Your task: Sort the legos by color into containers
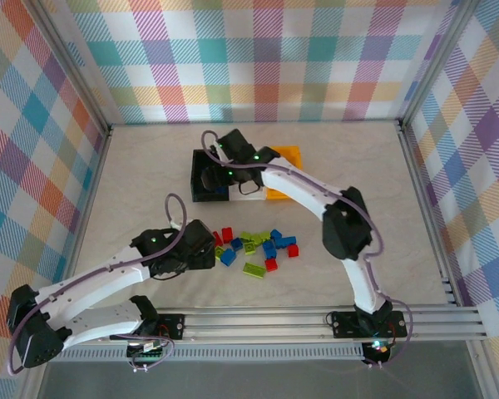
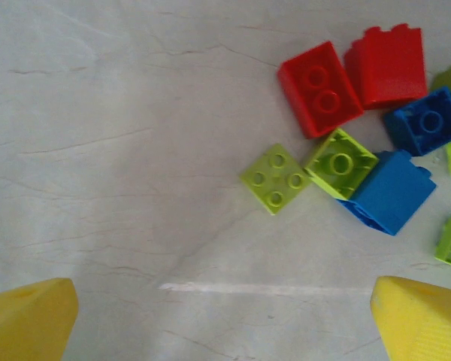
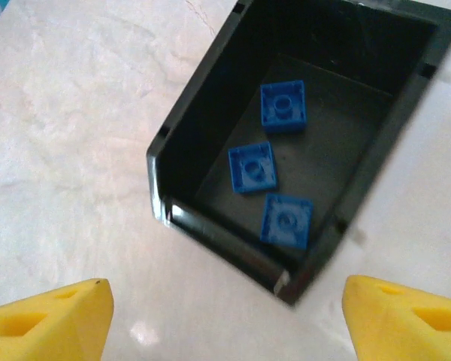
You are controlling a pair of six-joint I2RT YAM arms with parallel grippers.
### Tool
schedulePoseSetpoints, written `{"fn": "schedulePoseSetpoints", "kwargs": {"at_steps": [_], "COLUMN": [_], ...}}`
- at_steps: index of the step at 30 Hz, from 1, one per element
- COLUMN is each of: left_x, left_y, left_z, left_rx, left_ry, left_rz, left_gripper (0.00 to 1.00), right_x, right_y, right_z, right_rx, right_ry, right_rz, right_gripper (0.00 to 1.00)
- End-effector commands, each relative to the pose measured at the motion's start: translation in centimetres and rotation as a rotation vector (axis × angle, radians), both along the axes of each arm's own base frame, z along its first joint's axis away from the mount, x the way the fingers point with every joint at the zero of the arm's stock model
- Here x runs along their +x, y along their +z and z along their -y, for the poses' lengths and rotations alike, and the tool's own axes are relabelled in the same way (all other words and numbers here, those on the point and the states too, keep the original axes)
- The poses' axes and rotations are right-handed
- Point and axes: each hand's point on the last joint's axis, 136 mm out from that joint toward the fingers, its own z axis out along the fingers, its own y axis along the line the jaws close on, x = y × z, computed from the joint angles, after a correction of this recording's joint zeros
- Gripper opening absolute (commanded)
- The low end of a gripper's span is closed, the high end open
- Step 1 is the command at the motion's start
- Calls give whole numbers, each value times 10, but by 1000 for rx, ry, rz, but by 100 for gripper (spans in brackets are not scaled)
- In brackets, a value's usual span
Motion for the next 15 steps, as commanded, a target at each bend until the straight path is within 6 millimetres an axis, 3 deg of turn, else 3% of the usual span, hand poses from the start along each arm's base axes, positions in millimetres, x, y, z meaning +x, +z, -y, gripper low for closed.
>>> {"fn": "schedulePoseSetpoints", "kwargs": {"at_steps": [1,8,15], "left_x": [8,10,23], "left_y": [-1,-17,-37], "left_z": [31,84,103], "left_rx": [-79,-75,48], "left_ry": [-72,-227,-310], "left_rz": [-22,-70,-91], "left_gripper": [99,87,76], "right_x": [-15,-63,-90], "right_y": [49,37,24], "right_z": [14,78,124], "right_rx": [115,107,112], "right_ry": [-11,-86,-159], "right_rz": [65,52,18], "right_gripper": [83,86,87]}}
